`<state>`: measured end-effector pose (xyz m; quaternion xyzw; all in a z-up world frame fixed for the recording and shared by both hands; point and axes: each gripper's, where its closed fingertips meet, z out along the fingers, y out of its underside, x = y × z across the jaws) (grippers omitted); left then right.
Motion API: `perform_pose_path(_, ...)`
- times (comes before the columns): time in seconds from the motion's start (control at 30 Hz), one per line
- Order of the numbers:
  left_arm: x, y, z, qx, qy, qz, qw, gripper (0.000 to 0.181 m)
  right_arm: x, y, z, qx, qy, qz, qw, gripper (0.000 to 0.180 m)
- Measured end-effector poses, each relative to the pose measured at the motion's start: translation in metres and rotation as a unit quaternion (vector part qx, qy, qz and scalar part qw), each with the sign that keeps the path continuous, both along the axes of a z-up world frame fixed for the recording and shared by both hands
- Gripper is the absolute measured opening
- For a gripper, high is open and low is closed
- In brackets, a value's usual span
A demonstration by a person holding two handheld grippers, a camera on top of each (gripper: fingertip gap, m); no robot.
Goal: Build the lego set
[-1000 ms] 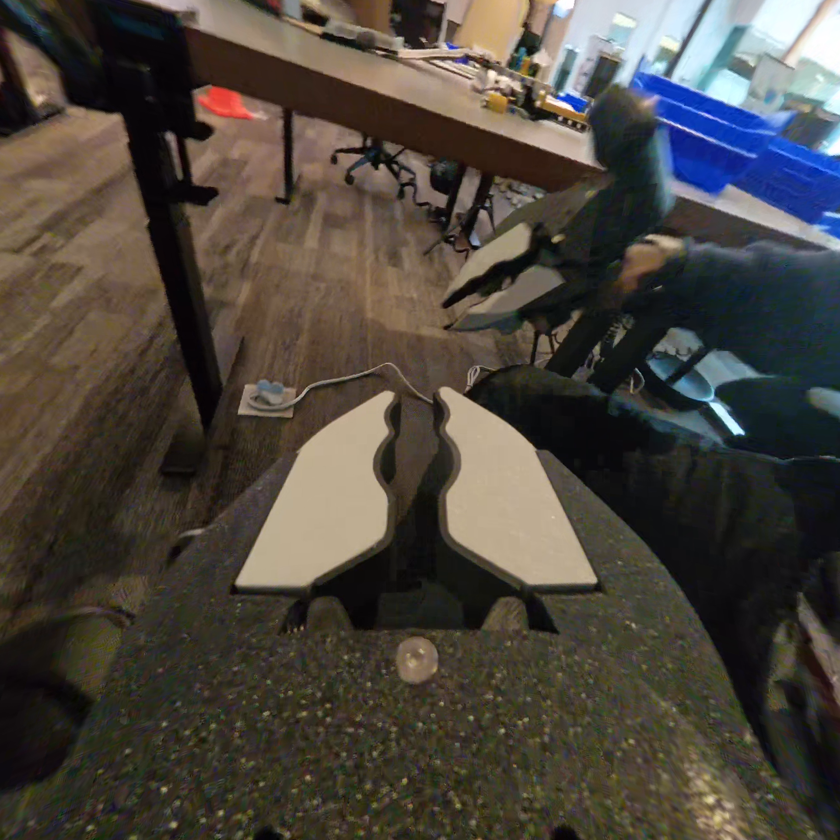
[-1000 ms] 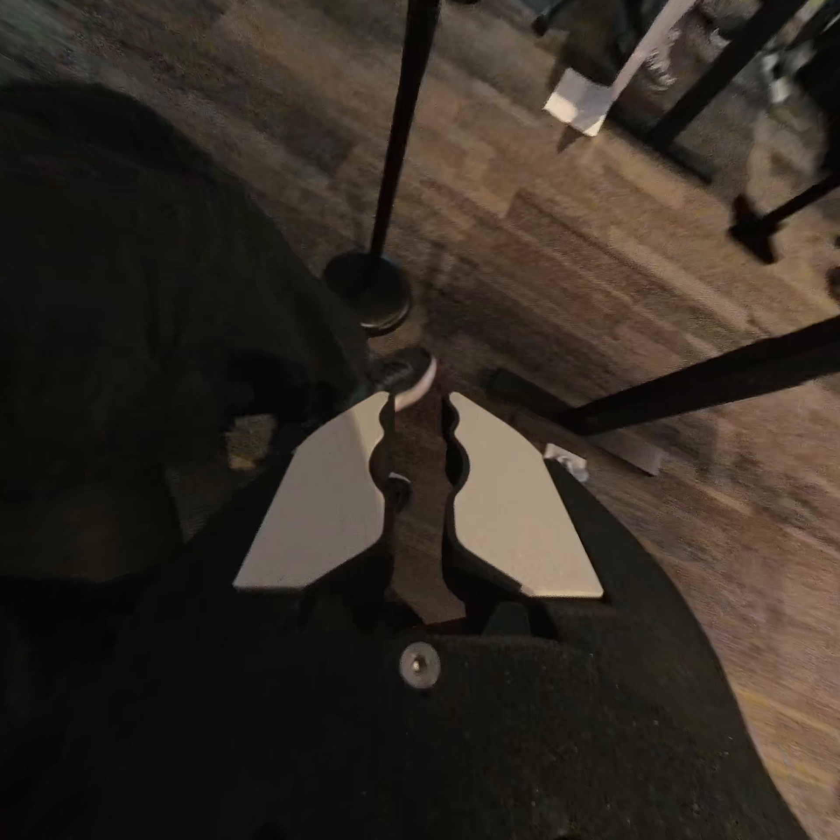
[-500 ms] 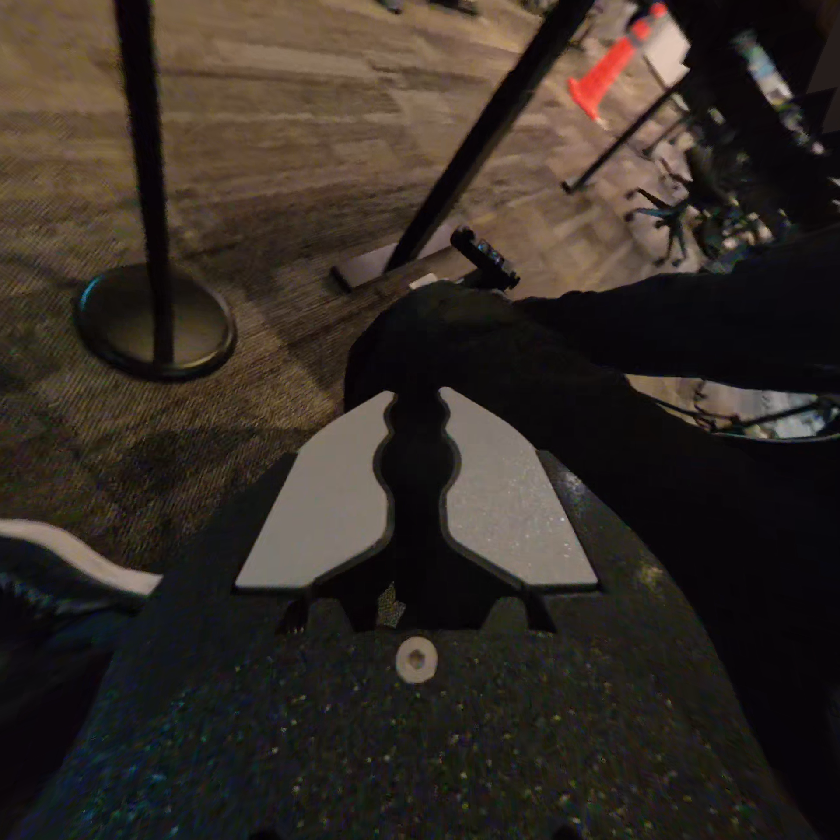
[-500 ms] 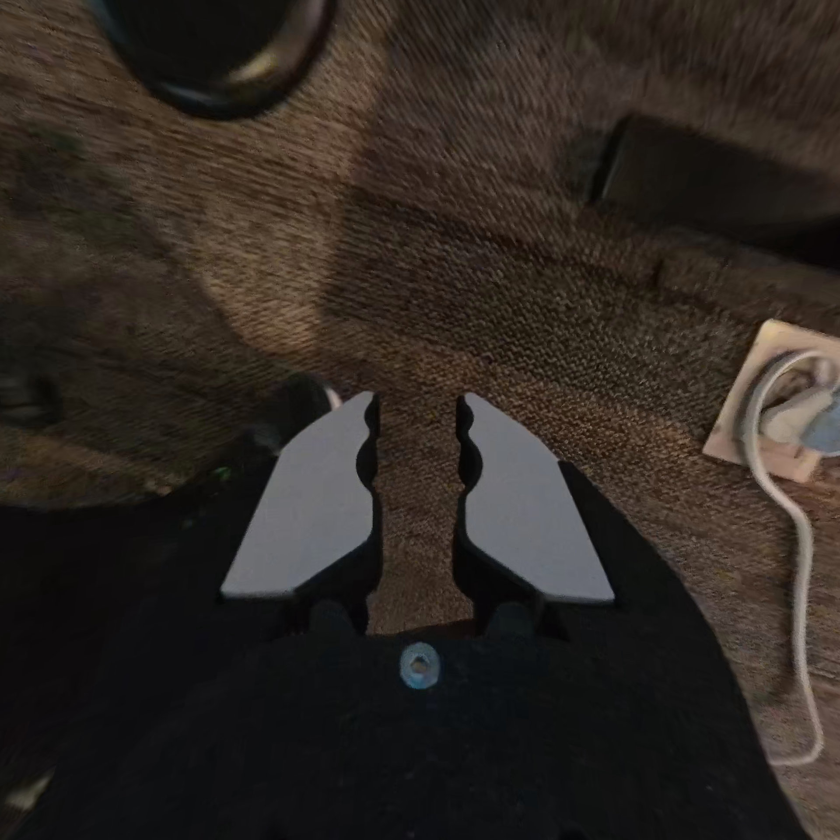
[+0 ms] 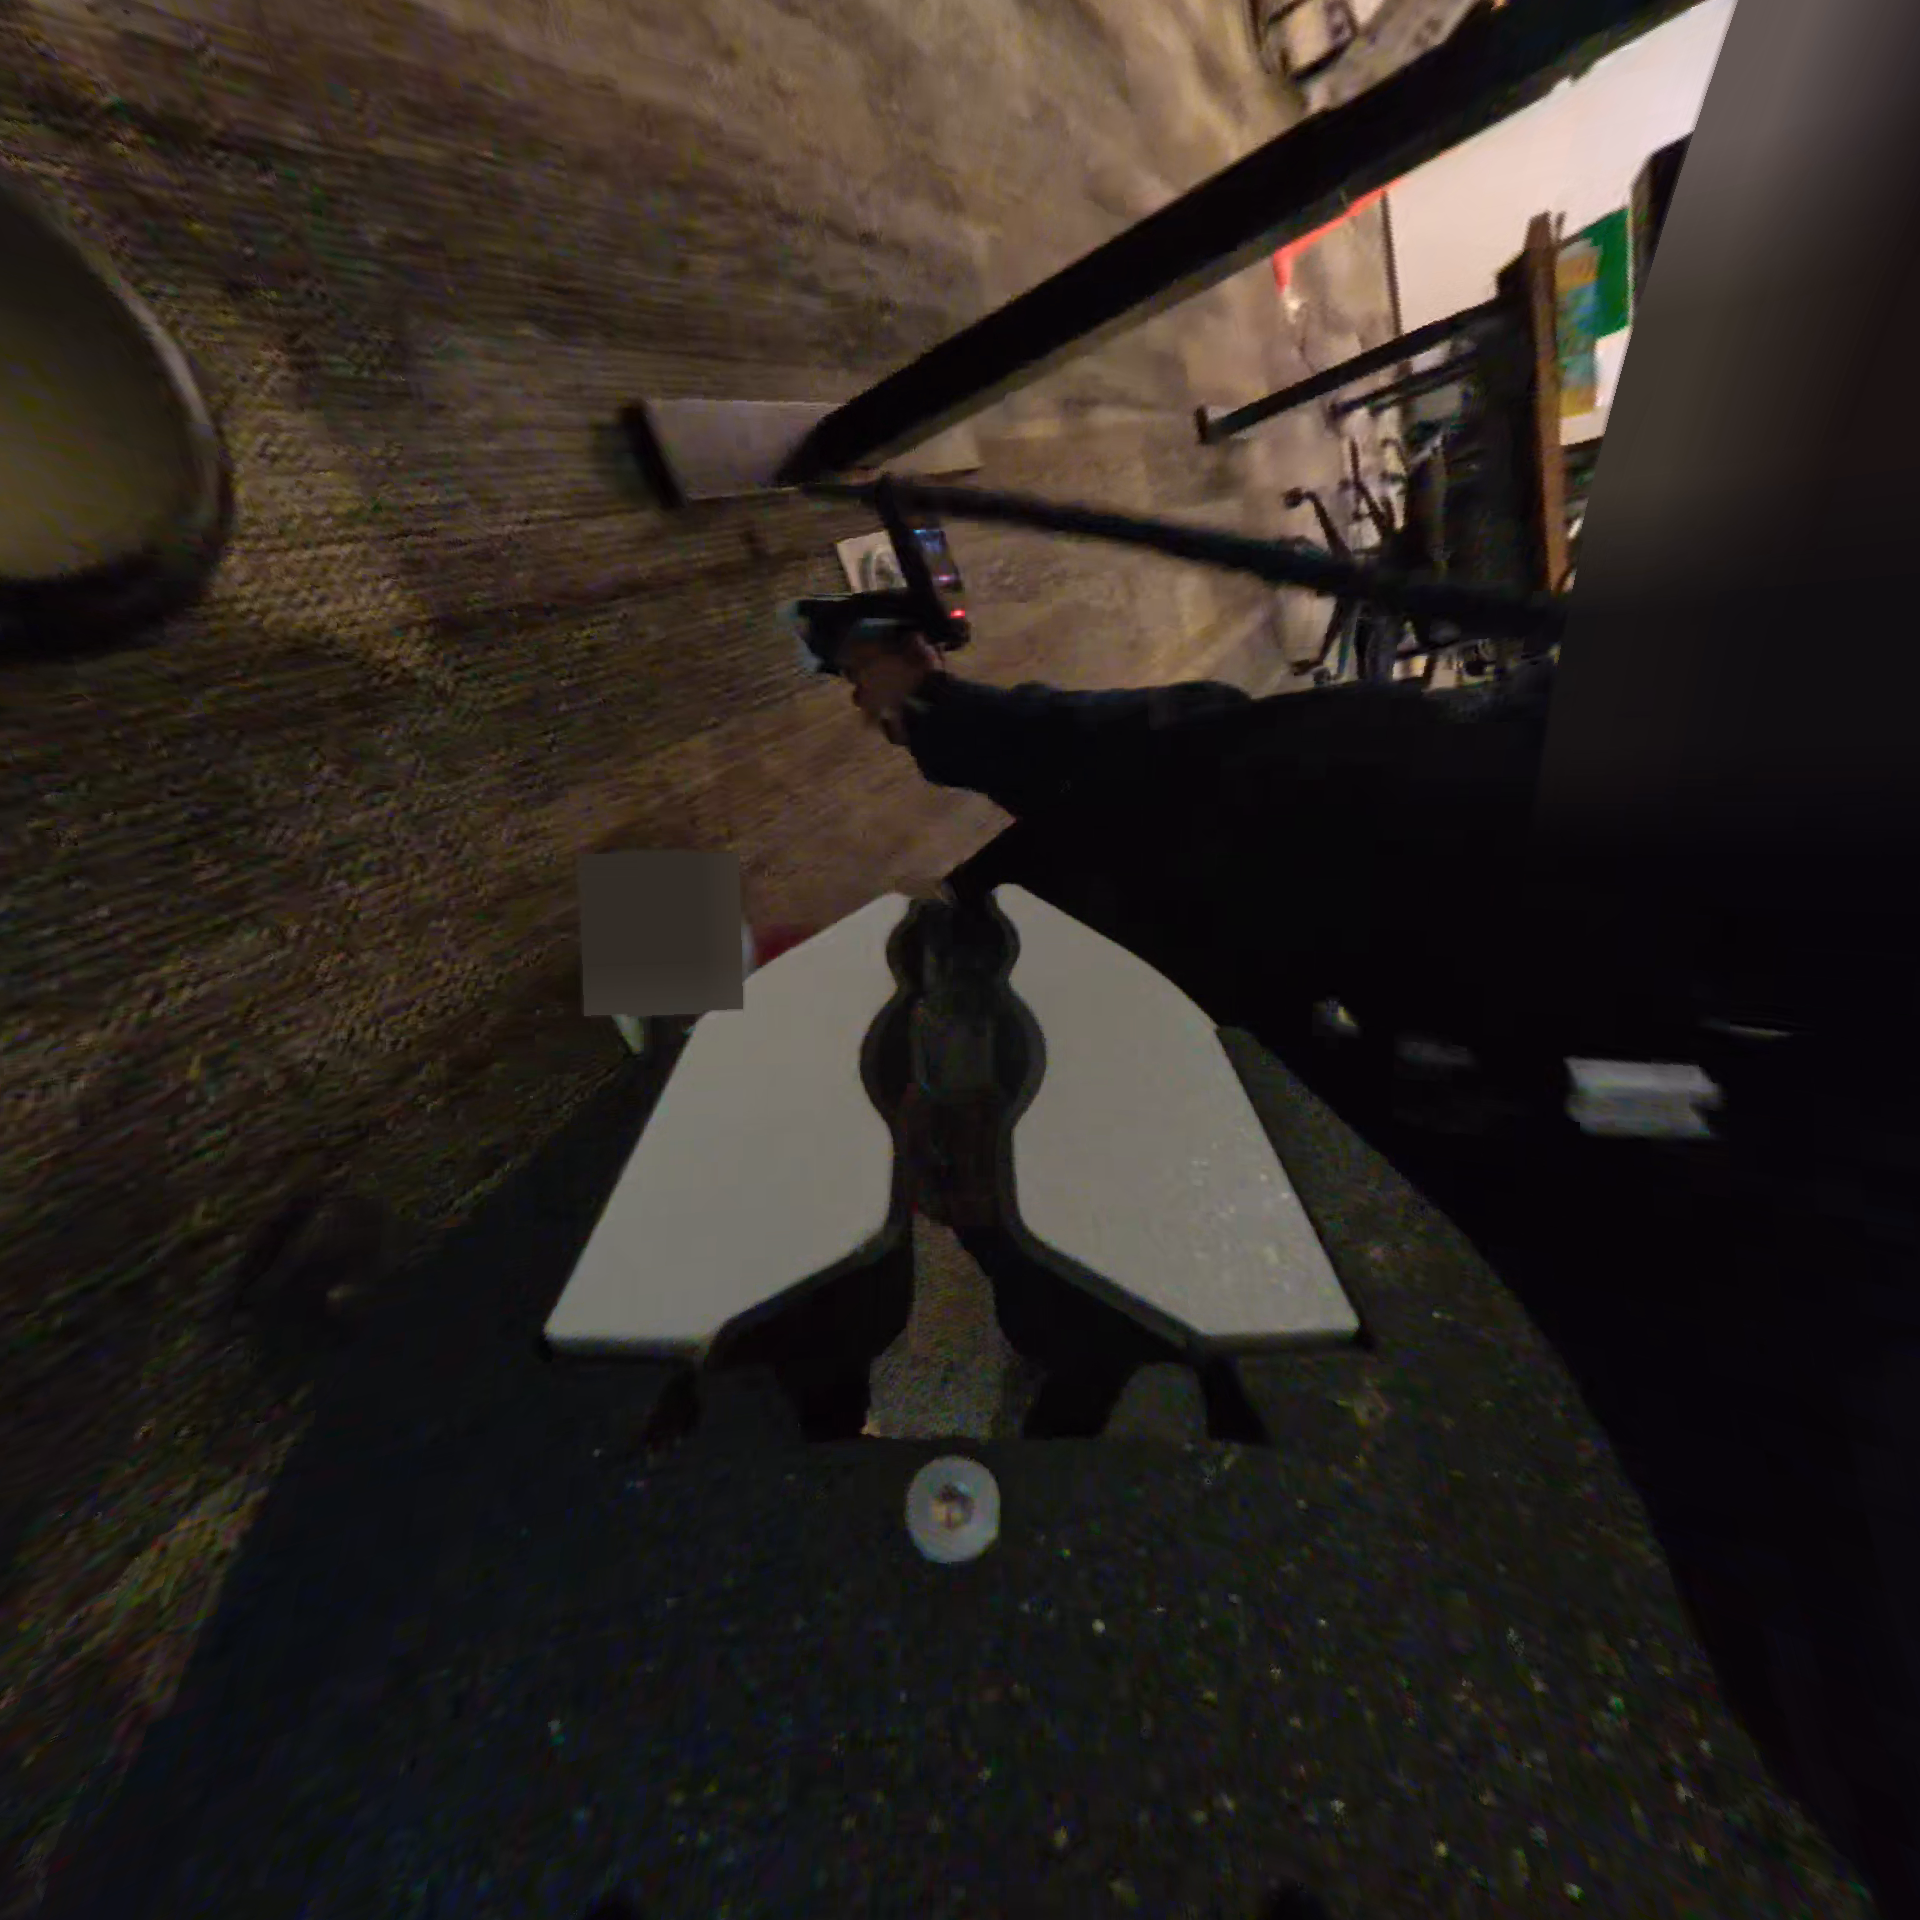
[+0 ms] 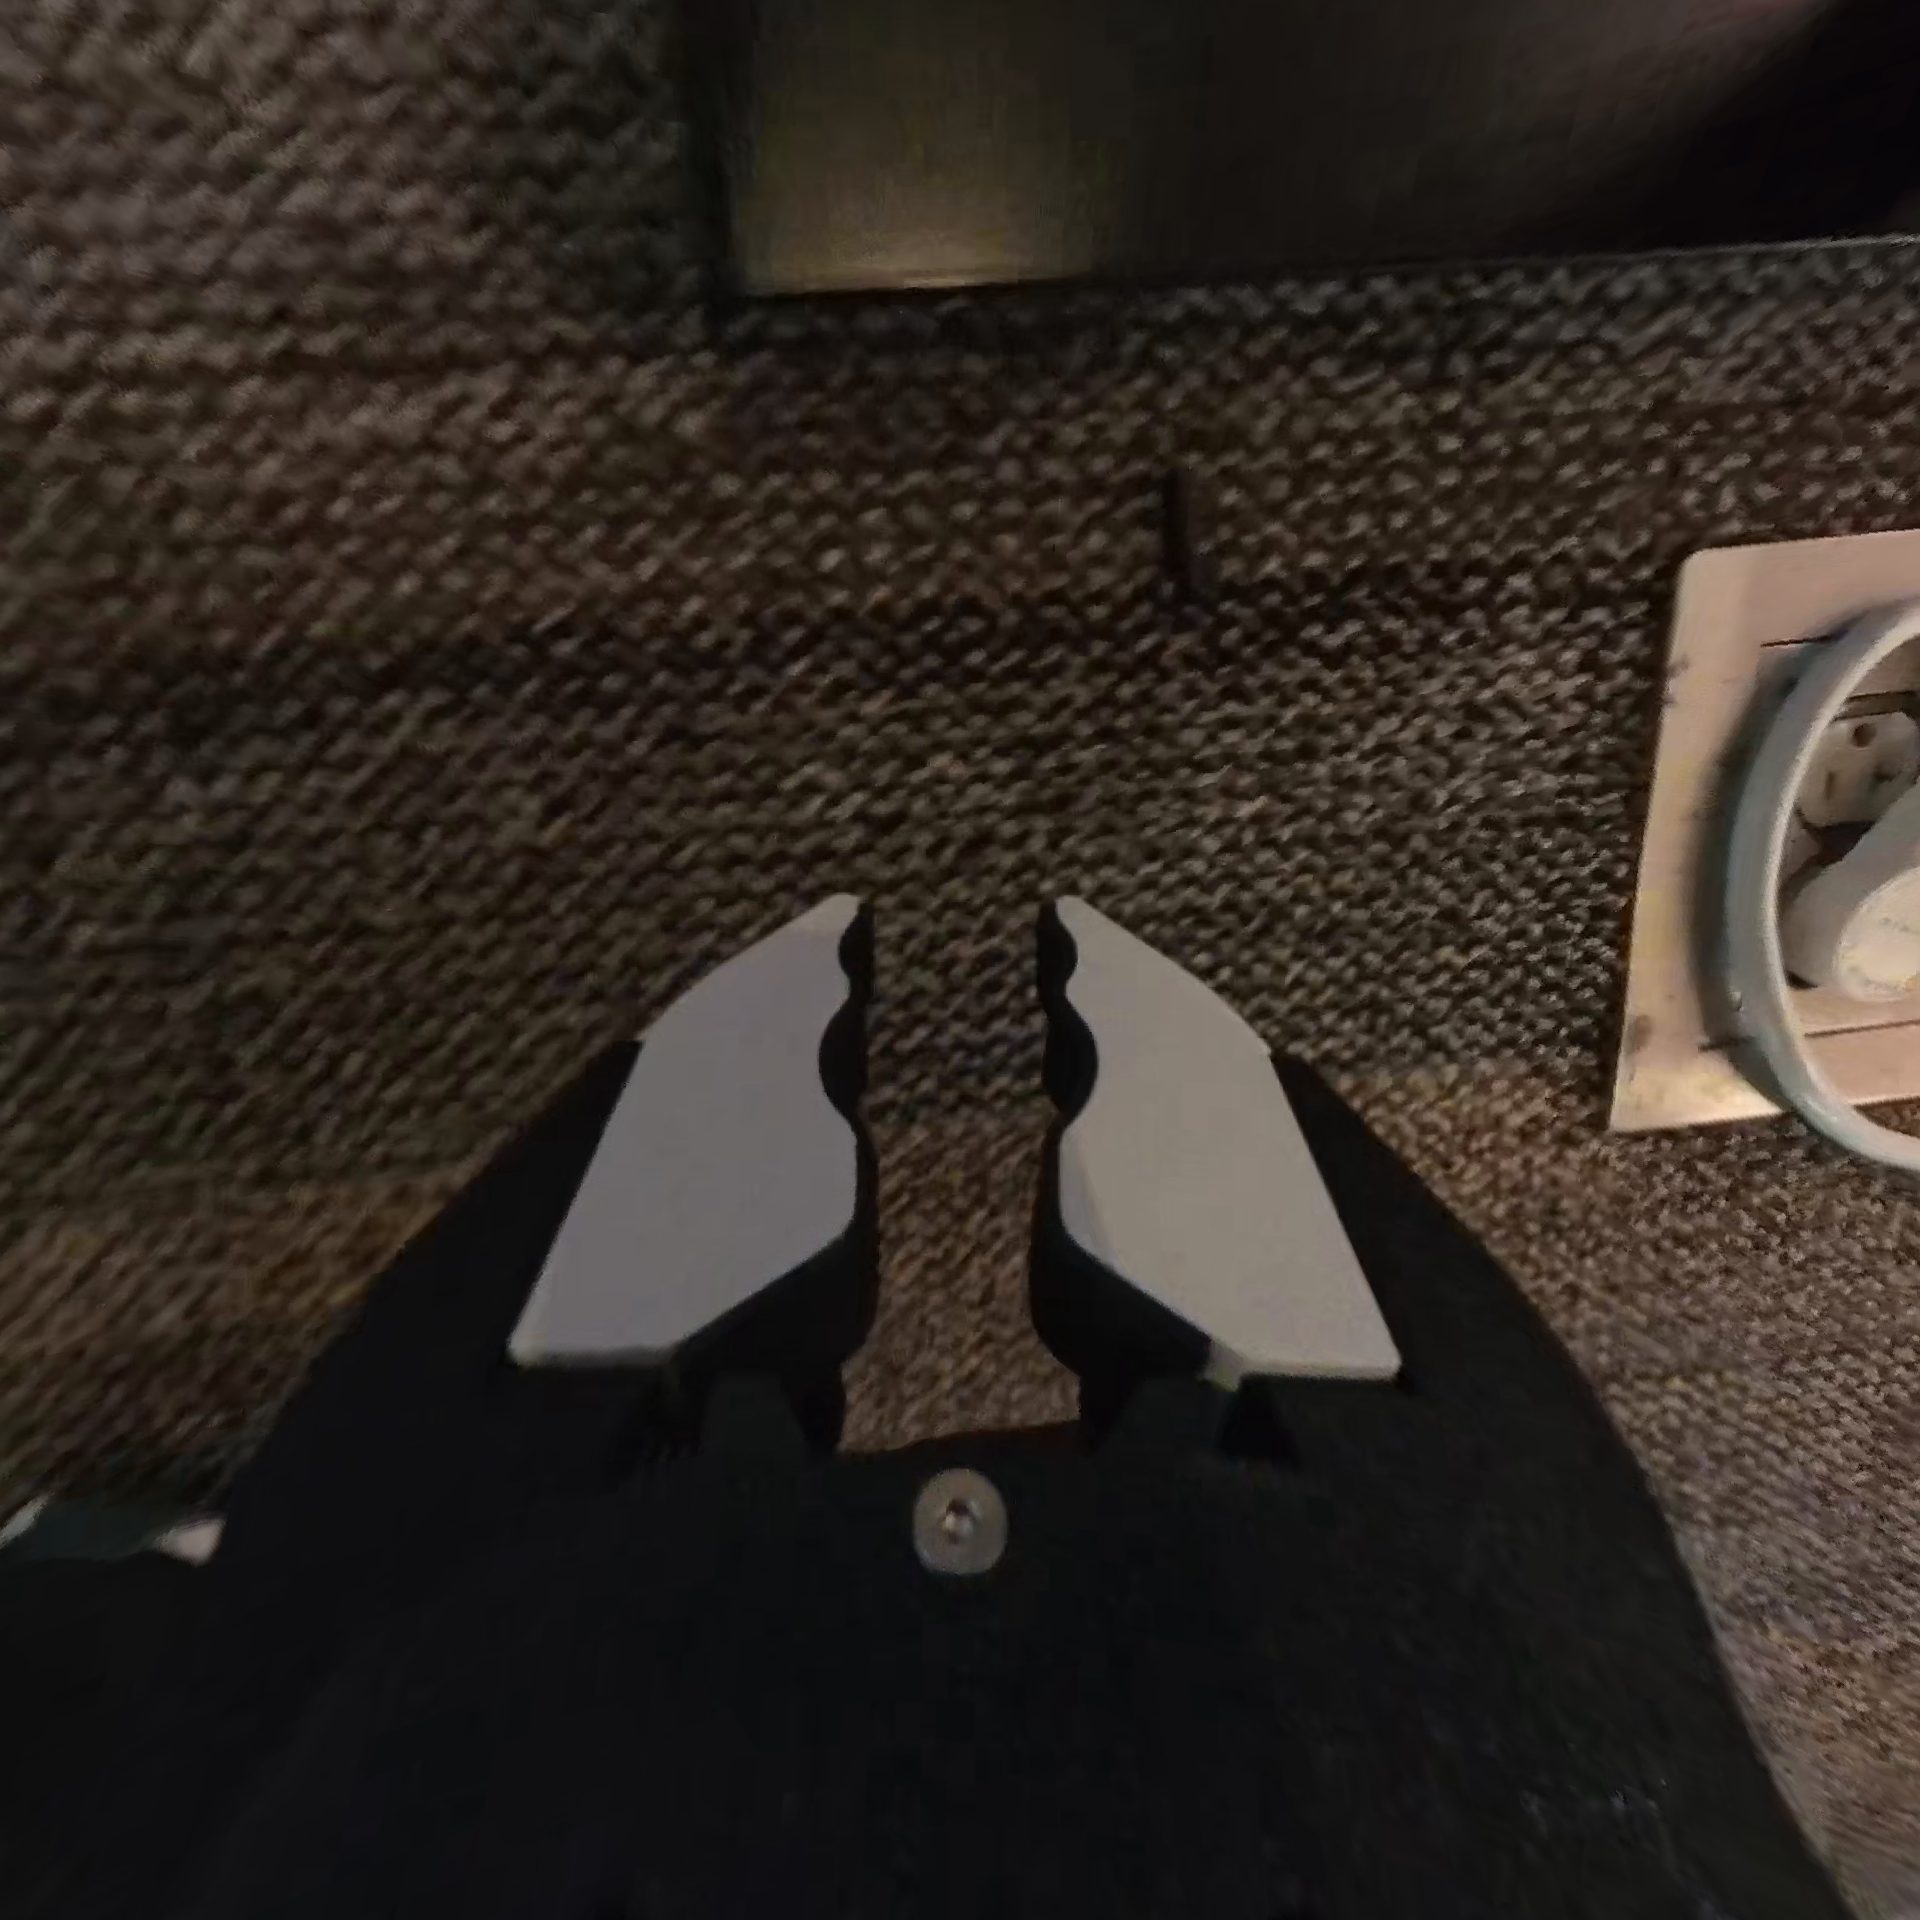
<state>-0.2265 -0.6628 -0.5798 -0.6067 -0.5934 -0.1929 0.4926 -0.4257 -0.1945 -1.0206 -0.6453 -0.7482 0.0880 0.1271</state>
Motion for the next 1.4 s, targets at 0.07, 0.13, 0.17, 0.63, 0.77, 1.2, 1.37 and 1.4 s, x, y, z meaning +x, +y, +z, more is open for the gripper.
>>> perform_pose_path(0.07,-0.007,0.013,0.003,-0.012,0.018,-0.018,1.000,0.010,-0.016,0.015,-0.007,-0.010,0.016,-0.011,1.000,0.030)
perform_pose_path(0.13,-0.008,0.017,-0.001,-0.023,0.017,-0.019,0.999,0.009,-0.032,0.027,-0.013,-0.016,0.029,-0.006,0.999,0.030)
perform_pose_path(0.17,-0.008,0.017,-0.005,-0.018,0.008,-0.012,1.000,0.009,-0.039,0.031,-0.016,-0.017,0.035,-0.002,0.999,0.030)
perform_pose_path(0.63,-0.001,0.037,-0.014,-0.003,-0.026,-0.018,0.999,0.003,-0.071,0.047,-0.058,0.019,0.004,0.036,0.999,0.013)
perform_pose_path(0.77,-0.001,0.037,-0.013,0.003,-0.028,-0.012,1.000,0.003,-0.074,0.045,-0.061,0.021,-0.004,0.027,0.999,0.005)
perform_pose_path(1.2,-0.004,0.039,0.020,0.038,0.001,-0.001,0.999,0.000,-0.030,-0.023,0.029,-0.104,0.083,-0.013,0.991,0.005)
perform_pose_path(1.37,-0.005,0.023,0.051,0.037,0.047,0.023,0.998,0.000,0.025,-0.093,0.127,-0.174,0.127,0.066,0.974,0.004)
perform_pose_path(1.4,-0.005,0.018,0.060,0.041,0.058,0.033,0.997,0.000,0.036,-0.107,0.150,-0.181,0.135,0.088,0.970,0.004)
